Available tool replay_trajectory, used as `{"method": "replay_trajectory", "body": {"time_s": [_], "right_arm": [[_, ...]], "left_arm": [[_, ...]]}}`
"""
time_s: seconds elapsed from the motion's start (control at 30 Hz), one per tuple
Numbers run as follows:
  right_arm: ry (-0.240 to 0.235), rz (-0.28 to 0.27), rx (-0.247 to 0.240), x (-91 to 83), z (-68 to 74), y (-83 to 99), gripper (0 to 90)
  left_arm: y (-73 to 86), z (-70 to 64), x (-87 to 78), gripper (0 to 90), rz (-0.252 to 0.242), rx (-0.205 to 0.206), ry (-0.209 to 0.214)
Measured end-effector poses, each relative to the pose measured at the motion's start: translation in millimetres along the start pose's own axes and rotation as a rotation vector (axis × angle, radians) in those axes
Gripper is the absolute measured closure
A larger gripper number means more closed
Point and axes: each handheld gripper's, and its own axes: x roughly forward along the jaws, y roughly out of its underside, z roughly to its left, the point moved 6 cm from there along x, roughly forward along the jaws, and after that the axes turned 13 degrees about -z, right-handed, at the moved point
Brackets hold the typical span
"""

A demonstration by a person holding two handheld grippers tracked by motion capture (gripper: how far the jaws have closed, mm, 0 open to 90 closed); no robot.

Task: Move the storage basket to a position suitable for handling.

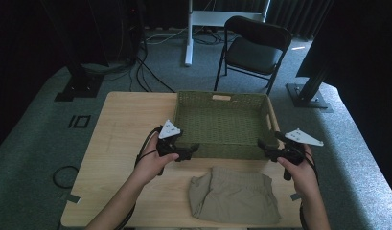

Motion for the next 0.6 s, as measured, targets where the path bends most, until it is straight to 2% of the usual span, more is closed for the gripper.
{"method": "replay_trajectory", "body": {"time_s": [0.13, 0.2, 0.23, 0.37, 0.53, 0.6], "right_arm": [[-0.017, 0.015, 0.005, -13.3, 8.6, 17.0, 16.6], [-0.017, 0.016, 0.007, -14.7, 9.2, 19.6, 16.6], [-0.018, 0.029, 0.015, -18.3, 10.2, 27.4, 16.6], [-0.013, 0.037, 0.023, -22.0, 10.5, 34.8, 16.6], [-0.025, 0.055, 0.023, -28.9, 16.5, 46.9, 16.6], [-0.028, 0.057, 0.019, -30.2, 17.5, 48.5, 16.6]], "left_arm": [[11.2, -1.3, -1.5, 19.2, 0.025, 0.006, -0.002], [16.6, -1.6, -3.0, 19.2, 0.029, -0.007, -0.001], [19.2, -2.2, -4.1, 19.2, 0.036, -0.007, 0.0], [27.8, -6.9, -7.3, 19.2, 0.048, -0.001, 0.01], [40.2, -14.6, -7.6, 19.2, 0.055, -0.017, 0.032], [46.7, -18.7, -6.0, 19.2, 0.06, -0.042, 0.044]]}}
